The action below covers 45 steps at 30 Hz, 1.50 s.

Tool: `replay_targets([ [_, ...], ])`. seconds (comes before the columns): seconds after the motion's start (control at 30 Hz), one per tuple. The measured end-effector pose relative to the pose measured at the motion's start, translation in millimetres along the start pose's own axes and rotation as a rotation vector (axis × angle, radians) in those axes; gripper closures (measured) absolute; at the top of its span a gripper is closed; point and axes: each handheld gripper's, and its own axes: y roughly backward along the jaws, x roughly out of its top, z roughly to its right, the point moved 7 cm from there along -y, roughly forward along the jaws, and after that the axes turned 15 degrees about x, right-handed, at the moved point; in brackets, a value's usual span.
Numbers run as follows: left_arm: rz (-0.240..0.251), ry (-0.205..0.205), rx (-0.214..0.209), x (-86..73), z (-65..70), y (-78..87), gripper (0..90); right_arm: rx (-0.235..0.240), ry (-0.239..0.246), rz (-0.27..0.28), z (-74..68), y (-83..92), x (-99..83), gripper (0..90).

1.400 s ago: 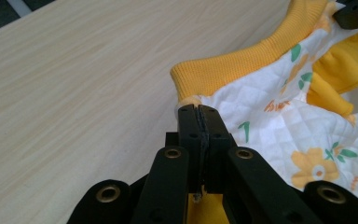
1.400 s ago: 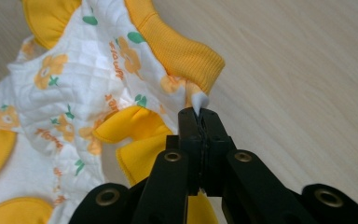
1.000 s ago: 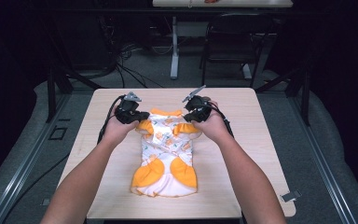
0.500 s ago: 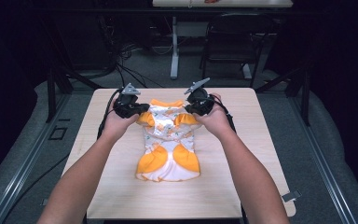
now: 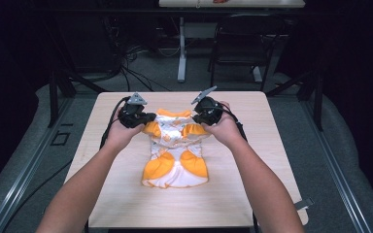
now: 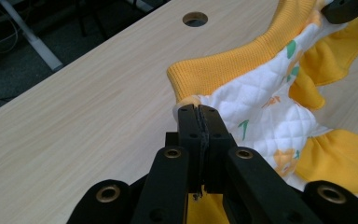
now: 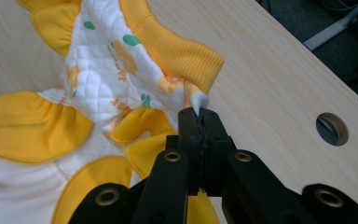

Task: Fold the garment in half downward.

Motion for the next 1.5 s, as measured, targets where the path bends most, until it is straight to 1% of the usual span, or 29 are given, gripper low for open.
replay_targets([
  [0.13,-0.002,-0.011,-0.011,-6.9,3.6,1.1,89.1,0.012,0.006,-0.004,-4.5,-4.5,-3.2,89.1],
  [0.17,0.000,-0.014,-0.010,-7.9,4.4,1.2,89.2,0.009,0.017,-0.023,-5.6,-5.2,-4.7,89.1],
  [0.27,-0.007,-0.019,-0.016,-12.6,7.4,1.5,89.2,0.016,0.022,-0.032,-8.1,-6.7,-6.5,89.0],
  [0.33,-0.006,-0.021,-0.020,-15.4,10.0,1.8,89.2,0.018,0.020,-0.026,-9.9,-7.9,-7.7,89.0],
  [0.4,-0.008,-0.025,-0.025,-17.4,11.9,2.2,89.2,0.024,0.026,-0.037,-11.2,-8.6,-10.4,89.0],
  [0.47,-0.006,-0.026,-0.031,-19.3,14.0,3.4,89.2,0.029,0.023,-0.034,-12.6,-9.5,-12.4,89.0],
  [0.53,-0.005,-0.027,-0.031,-20.7,14.7,4.5,89.2,0.035,0.027,-0.039,-14.5,-9.9,-15.2,88.9],
  [0.6,-0.007,-0.027,-0.043,-22.4,16.0,5.6,89.1,0.039,0.033,-0.047,-16.5,-10.2,-17.4,88.9],
  [0.63,-0.010,-0.035,-0.043,-23.4,16.3,6.4,89.2,0.039,0.041,-0.054,-17.5,-10.1,-18.4,88.9],
  [0.7,-0.009,-0.033,-0.049,-24.9,17.9,7.2,89.1,0.043,0.044,-0.052,-20.1,-9.7,-19.9,88.9],
  [0.73,-0.011,-0.039,-0.051,-26.1,18.7,7.8,89.1,0.050,0.042,-0.042,-21.8,-10.7,-20.6,88.8],
  [0.83,-0.012,-0.036,-0.059,-29.3,20.9,8.3,89.1,0.052,0.053,-0.058,-25.0,-11.7,-25.4,88.8],
  [0.87,-0.016,-0.039,-0.064,-31.5,22.0,8.7,89.2,0.053,0.051,-0.052,-25.6,-12.4,-25.9,88.9],
  [0.93,-0.024,-0.045,-0.073,-36.0,25.4,9.1,89.1,0.060,0.058,-0.071,-27.5,-14.0,-30.2,88.9],
  [1.0,-0.027,-0.046,-0.079,-39.8,28.5,9.2,89.1,0.067,0.057,-0.072,-29.7,-17.1,-34.0,88.8],
  [1.07,-0.038,-0.055,-0.090,-46.0,33.0,8.6,89.0,0.075,0.061,-0.094,-32.7,-21.2,-41.6,88.8],
  [1.1,-0.041,-0.057,-0.093,-48.1,34.6,8.0,89.0,0.075,0.061,-0.094,-32.7,-21.2,-41.6,88.8],
  [1.13,-0.045,-0.065,-0.096,-50.8,36.0,7.7,89.0,0.083,0.054,-0.089,-34.6,-24.4,-45.3,88.8],
  [1.17,-0.047,-0.059,-0.103,-53.2,38.0,7.1,89.0,0.083,0.054,-0.089,-34.6,-24.4,-45.3,88.8],
  [1.2,-0.050,-0.063,-0.106,-55.6,39.1,6.8,89.0,0.084,0.056,-0.099,-35.3,-25.7,-47.6,88.7],
  [1.23,-0.050,-0.059,-0.111,-57.9,41.2,6.2,89.0,0.085,0.057,-0.102,-36.1,-27.1,-49.7,88.7],
  [1.27,-0.058,-0.065,-0.117,-60.9,43.0,6.2,89.0,0.091,0.054,-0.103,-37.0,-28.2,-51.5,88.7],
  [1.37,-0.057,-0.064,-0.128,-66.2,47.5,7.4,88.9,0.107,0.053,-0.110,-41.0,-30.9,-58.4,88.6],
  [1.5,-0.049,-0.079,-0.137,-74.2,55.1,12.2,88.6,0.122,0.051,-0.104,-46.8,-29.7,-62.7,88.5],
])
